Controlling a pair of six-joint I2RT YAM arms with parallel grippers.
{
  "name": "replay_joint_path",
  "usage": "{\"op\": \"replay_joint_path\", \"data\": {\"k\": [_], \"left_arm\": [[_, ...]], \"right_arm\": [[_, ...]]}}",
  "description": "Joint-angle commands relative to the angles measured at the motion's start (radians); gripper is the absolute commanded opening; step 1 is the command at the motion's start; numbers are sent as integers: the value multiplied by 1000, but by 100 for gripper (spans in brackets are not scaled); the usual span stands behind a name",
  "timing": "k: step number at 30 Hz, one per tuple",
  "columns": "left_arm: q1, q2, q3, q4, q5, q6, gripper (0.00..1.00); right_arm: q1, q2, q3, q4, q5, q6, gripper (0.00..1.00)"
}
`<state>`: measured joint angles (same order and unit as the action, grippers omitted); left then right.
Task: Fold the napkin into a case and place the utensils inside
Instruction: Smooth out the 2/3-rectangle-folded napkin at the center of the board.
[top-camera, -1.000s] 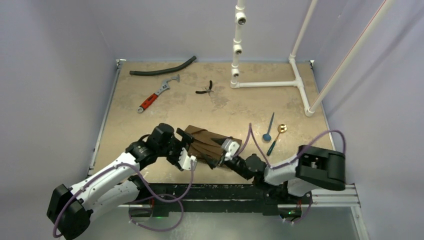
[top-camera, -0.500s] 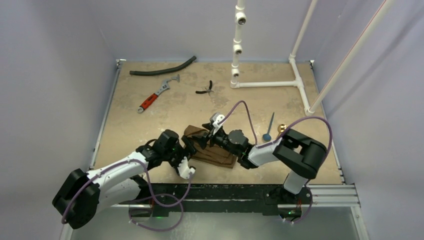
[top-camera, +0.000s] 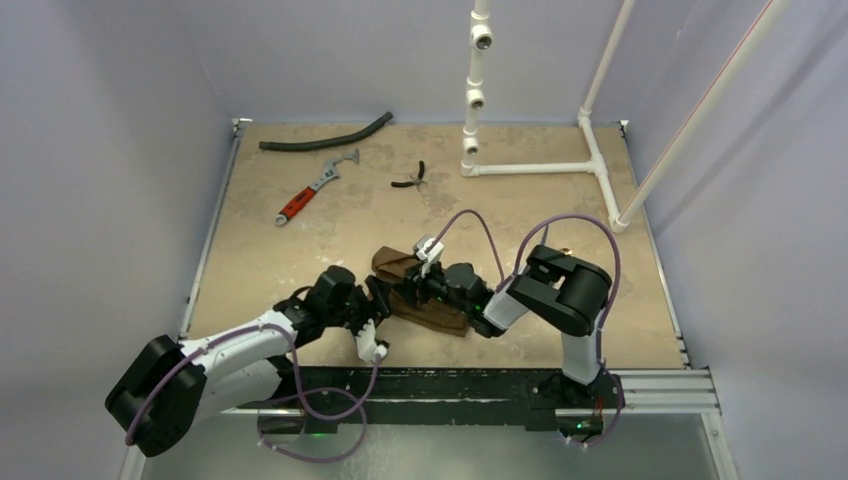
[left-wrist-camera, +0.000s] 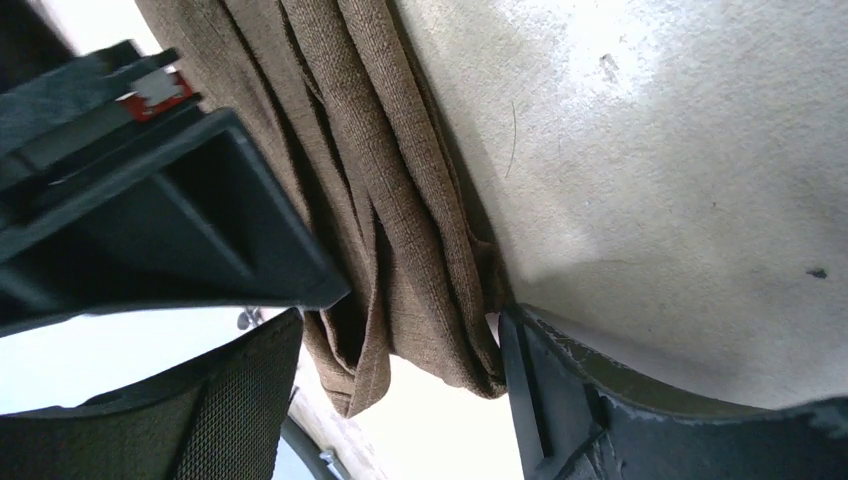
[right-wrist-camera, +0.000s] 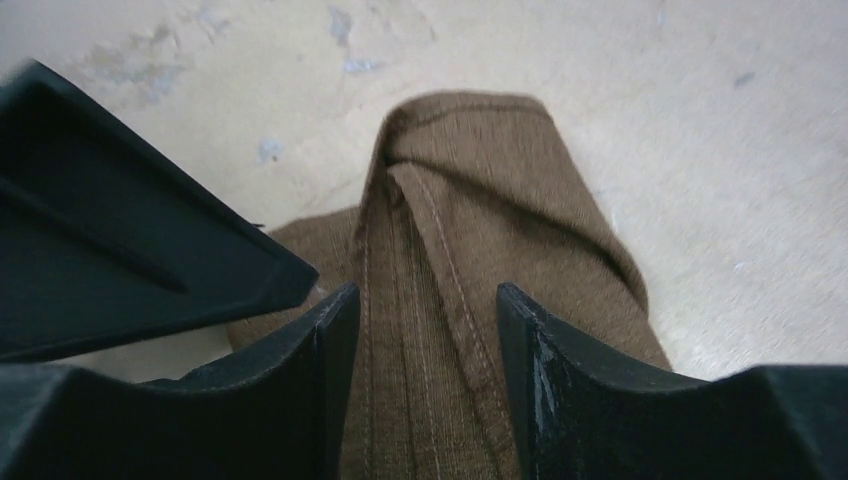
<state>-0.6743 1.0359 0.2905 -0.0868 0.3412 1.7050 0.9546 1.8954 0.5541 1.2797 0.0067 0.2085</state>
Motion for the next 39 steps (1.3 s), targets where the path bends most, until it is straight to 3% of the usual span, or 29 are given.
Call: {"op": "replay_joint_path", "data": {"k": [1,5,7,12,15,18,22,29,33,34,35,36,38,39], "left_arm": [[-20,-9,-58,54,22,-6,70],[-24,-1,-79,107,11,-3,59],[-24,17,-85,155,11,-7,42],[-30,51,-78,209,4,-28,17],[-30,62,-69,241,-17,-57,12],[-30,80,-10,187,-27,-115,0],[-25,109,136,-45,32,-211,0],[-24,162,231,-252,156,-286,0],[-23,165,227,-314,156,-244,0],[-24,162,218,-315,149,-229,7],[-24,155,201,-298,141,-227,24],[-23,148,180,-265,133,-233,35],[-23,137,144,-216,125,-220,49],[-23,137,137,-214,123,-206,51]], "right_arm": [[4,35,-8,48,-9,26,55],[4,62,-16,75,17,26,51],[3,70,-21,90,24,26,51],[4,79,-33,96,20,31,50],[3,85,-42,109,21,28,50],[3,85,-52,121,17,29,50],[3,74,-100,221,-5,3,57],[3,-6,-254,602,-93,-72,91],[1,-94,-278,567,-154,-112,95],[1,-106,-277,554,-165,-121,95],[2,-106,-276,550,-167,-120,95],[3,-98,-271,538,-170,-113,95],[1,-74,-255,531,-190,-96,93],[2,-70,-250,535,-201,-88,93]]}}
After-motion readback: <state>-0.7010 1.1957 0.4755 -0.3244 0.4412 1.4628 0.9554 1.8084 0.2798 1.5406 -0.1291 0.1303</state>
